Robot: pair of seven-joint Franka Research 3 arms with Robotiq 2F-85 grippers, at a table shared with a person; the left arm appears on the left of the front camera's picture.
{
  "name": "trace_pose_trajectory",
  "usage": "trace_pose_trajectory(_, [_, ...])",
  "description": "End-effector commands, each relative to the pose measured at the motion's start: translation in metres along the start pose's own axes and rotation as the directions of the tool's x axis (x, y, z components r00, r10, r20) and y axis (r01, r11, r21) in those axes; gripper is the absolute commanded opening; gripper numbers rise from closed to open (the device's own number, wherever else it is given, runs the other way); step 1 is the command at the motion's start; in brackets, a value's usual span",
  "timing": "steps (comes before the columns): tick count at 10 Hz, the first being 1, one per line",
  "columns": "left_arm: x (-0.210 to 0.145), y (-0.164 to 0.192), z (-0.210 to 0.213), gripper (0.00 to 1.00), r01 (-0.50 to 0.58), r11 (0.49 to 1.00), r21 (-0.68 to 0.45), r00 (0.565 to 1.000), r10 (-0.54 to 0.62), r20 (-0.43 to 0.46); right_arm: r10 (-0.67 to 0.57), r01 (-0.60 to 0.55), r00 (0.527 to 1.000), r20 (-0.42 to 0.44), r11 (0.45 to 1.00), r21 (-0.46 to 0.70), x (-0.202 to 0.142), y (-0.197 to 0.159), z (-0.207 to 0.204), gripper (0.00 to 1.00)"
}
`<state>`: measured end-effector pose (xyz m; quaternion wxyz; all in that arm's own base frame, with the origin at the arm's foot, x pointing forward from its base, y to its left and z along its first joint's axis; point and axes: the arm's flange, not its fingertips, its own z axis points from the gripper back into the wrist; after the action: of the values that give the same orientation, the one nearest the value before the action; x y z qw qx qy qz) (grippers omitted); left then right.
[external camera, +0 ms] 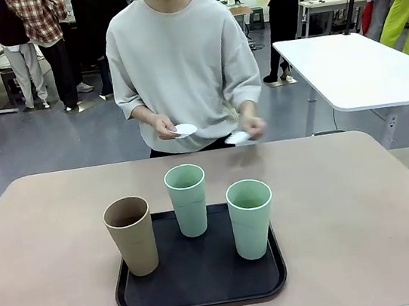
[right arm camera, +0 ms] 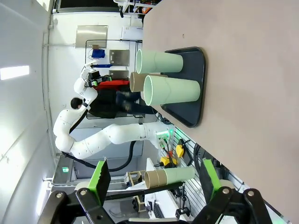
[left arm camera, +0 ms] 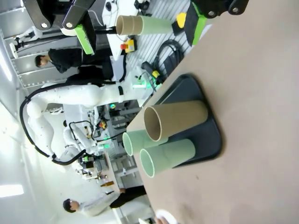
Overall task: Place coasters on the table and set cups on them.
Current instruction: Pick up one Reusable plastic cup and place it on a coaster set by the human.
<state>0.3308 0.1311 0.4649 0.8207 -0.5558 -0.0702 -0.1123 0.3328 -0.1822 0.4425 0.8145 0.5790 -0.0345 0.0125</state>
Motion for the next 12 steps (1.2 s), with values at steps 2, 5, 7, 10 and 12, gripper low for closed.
trace_pose_trajectory(2, [-0.0010,-0.0002,0.0026,1.00,0.003,1.000,-0.015,1.000,-0.003,0.005,0.002,-0.002,1.000,-0.001,1.000,0.010,0.0003,-0.0005,-0.0003,1.00])
trace_pose_trajectory(5, [-0.0010,-0.0002,0.0026,1.00,0.003,1.000,-0.015,1.000,-0.003,0.005,0.002,-0.002,1.000,-0.001,1.000,0.010,0.0003,-0.0005,-0.0003,1.00])
trace_pose_trajectory(7, [-0.0010,-0.0002,0.0026,1.00,0.003,1.000,-0.015,1.000,-0.003,0.005,0.002,-0.002,1.000,-0.001,1.000,0.010,0.0003,-0.0005,-0.0003,1.00])
trace_pose_trajectory(10, [-0.0010,-0.0002,0.0026,1.00,0.003,1.000,-0.015,1.000,-0.003,0.005,0.002,-0.002,1.000,-0.001,1.000,0.010,0.0003,-0.0005,-0.0003,1.00])
trace_pose_trajectory(12, [-0.0010,-0.0002,0.0026,1.00,0.003,1.000,-0.015,1.000,-0.003,0.005,0.002,-0.002,1.000,-0.001,1.000,0.010,0.0003,-0.0005,-0.0003,1.00])
